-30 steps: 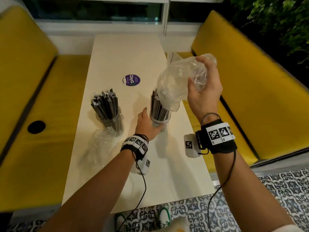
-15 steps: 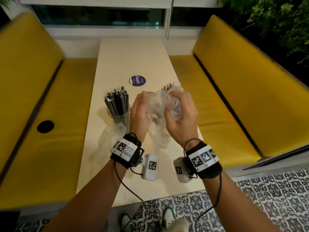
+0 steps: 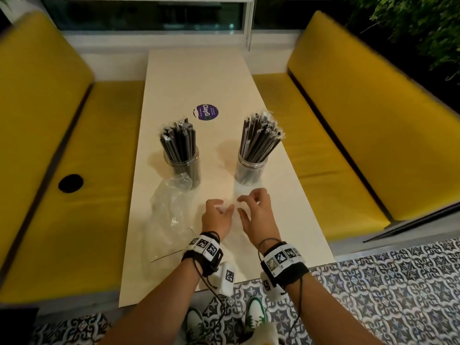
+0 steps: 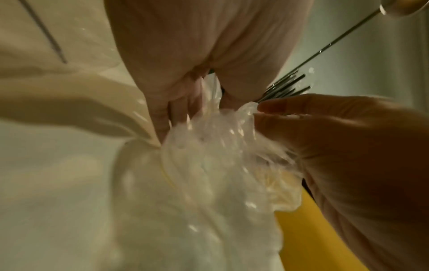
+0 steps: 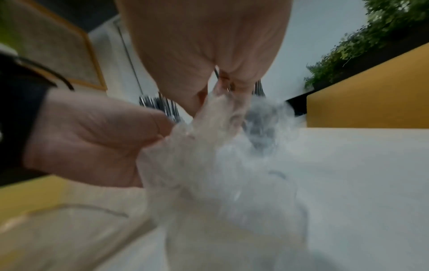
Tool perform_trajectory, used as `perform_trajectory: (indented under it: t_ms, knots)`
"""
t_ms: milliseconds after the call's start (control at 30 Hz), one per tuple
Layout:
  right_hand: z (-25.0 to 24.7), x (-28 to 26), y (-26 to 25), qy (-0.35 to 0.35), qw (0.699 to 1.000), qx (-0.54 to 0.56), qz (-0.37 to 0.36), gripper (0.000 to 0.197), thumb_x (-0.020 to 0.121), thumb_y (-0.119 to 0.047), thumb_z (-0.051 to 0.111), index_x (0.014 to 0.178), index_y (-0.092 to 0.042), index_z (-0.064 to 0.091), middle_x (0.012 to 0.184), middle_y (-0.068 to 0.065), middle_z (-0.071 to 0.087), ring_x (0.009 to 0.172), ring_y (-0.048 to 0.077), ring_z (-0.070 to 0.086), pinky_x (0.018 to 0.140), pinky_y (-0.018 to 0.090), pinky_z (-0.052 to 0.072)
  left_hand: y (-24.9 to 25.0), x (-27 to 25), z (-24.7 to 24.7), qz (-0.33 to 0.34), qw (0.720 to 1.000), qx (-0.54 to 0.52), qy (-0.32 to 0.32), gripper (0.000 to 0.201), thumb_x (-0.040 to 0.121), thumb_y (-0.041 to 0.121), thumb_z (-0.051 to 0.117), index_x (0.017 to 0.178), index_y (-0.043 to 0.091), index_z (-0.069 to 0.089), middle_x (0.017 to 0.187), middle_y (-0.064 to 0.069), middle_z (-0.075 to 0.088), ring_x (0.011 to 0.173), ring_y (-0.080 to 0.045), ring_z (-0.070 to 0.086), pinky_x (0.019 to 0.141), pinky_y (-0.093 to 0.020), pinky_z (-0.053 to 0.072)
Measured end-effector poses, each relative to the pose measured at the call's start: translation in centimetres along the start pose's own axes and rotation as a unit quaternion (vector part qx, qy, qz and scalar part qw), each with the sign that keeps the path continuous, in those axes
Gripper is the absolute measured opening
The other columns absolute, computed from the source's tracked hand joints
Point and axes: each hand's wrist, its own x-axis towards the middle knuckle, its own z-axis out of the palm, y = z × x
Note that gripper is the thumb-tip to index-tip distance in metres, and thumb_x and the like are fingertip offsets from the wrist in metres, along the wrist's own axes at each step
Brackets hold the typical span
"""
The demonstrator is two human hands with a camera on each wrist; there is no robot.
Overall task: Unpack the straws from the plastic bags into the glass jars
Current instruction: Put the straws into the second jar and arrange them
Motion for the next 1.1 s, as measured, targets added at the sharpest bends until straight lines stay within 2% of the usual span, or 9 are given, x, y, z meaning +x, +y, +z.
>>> perform_trajectory:
  t_ms: [133,233,333,500,633,767,933,1000,1100]
  knots:
    - [2.0,-0.7,2.3,-0.057,0.991,-0.119,-0.010,0.022,0.081,-0.008,0.080,0.097,-0.016,0.068,0.097,0.004,0.064,0.089,0.031,0.060,0.076,0.043,0.053,-1.0,-0.3,0.9,-0.002,0.997,0.073,-0.031,0.043,0.102,0.032,0.067,0.139,0.012,0.057,0.127,-0.007,0.065,0.118,-0.026,0.065,0.091,-0.028,0.044]
    - [2.6,-1.2,3.8,-0.089,0.978,-0.187,0.007,0.007,0.093,-0.026,0.067,0.092,-0.021,0.072,0.094,-0.001,0.069,0.092,0.031,0.062,0.084,0.047,0.045,-0.9,-0.4,1.0,0.017,0.995,0.101,-0.011,0.057,0.100,0.029,0.068,0.151,0.011,0.049,0.152,-0.011,0.052,0.140,-0.029,0.051,0.112,-0.034,0.040]
    - [2.0,-0.8,4.5,-0.126,0.980,-0.149,0.038,0.034,0.103,-0.040,0.046,0.106,-0.023,0.075,0.112,0.002,0.068,0.106,0.032,0.056,0.091,0.047,0.039,0.0,-0.2,0.7,0.065,0.990,0.124,0.024,0.043,0.099,0.021,0.067,0.140,0.013,0.059,0.148,-0.010,0.052,0.142,-0.028,0.048,0.114,-0.033,0.038]
    - [-3.0,2.9,2.6,0.012,0.999,-0.019,0.023,0.030,0.100,-0.039,0.049,0.113,-0.026,0.072,0.119,0.004,0.059,0.106,0.027,0.052,0.089,0.042,0.043,3.8,1.1,0.5,0.135,0.985,0.084,0.073,0.027,0.097,0.009,0.065,0.122,0.018,0.069,0.126,0.000,0.060,0.126,-0.025,0.059,0.109,-0.039,0.048]
    - [-8.1,8.0,1.3,0.102,0.993,0.050,-0.028,0.024,0.092,-0.019,0.064,0.116,-0.021,0.065,0.116,0.003,0.057,0.107,0.023,0.051,0.092,0.045,0.046,8.4,3.0,0.3,0.158,0.982,0.045,0.096,0.032,0.098,0.006,0.065,0.129,0.014,0.063,0.126,0.003,0.059,0.119,-0.023,0.063,0.095,-0.028,0.047]
    - [-11.6,12.9,0.7,0.133,0.991,-0.002,-0.031,0.046,0.082,-0.038,0.073,0.125,-0.026,0.061,0.126,0.007,0.053,0.116,0.024,0.046,0.094,0.042,0.046,11.2,5.9,0.5,0.108,0.991,0.068,0.026,0.073,0.090,0.016,0.079,0.153,0.013,0.042,0.145,-0.009,0.057,0.131,-0.026,0.059,0.104,-0.031,0.047]
    - [-11.3,16.8,0.3,-0.005,0.987,-0.158,0.006,0.087,0.062,-0.095,0.058,0.133,-0.045,0.052,0.147,0.009,0.037,0.129,0.033,0.041,0.092,0.044,0.047,11.7,8.6,2.3,0.084,0.987,0.123,-0.061,0.135,0.068,0.041,0.096,0.169,0.011,0.012,0.171,-0.011,0.028,0.157,-0.030,0.034,0.127,-0.044,0.033]
    - [-10.1,17.5,-0.1,-0.057,0.987,-0.150,0.003,0.075,0.070,-0.083,0.068,0.129,-0.038,0.055,0.140,0.010,0.039,0.123,0.031,0.046,0.091,0.045,0.055,11.7,9.7,3.3,0.109,0.983,0.134,-0.065,0.148,0.052,0.054,0.095,0.168,0.014,0.012,0.169,-0.013,0.032,0.155,-0.031,0.038,0.126,-0.045,0.036]
    - [-8.2,17.9,-0.1,-0.058,0.998,-0.038,-0.004,0.033,0.089,-0.030,0.074,0.116,-0.015,0.063,0.124,0.011,0.046,0.101,0.026,0.053,0.090,0.045,0.058,10.3,12.0,4.8,0.138,0.980,0.122,-0.071,0.137,0.058,0.056,0.097,0.166,0.024,0.019,0.162,-0.008,0.044,0.145,-0.028,0.052,0.119,-0.049,0.046]
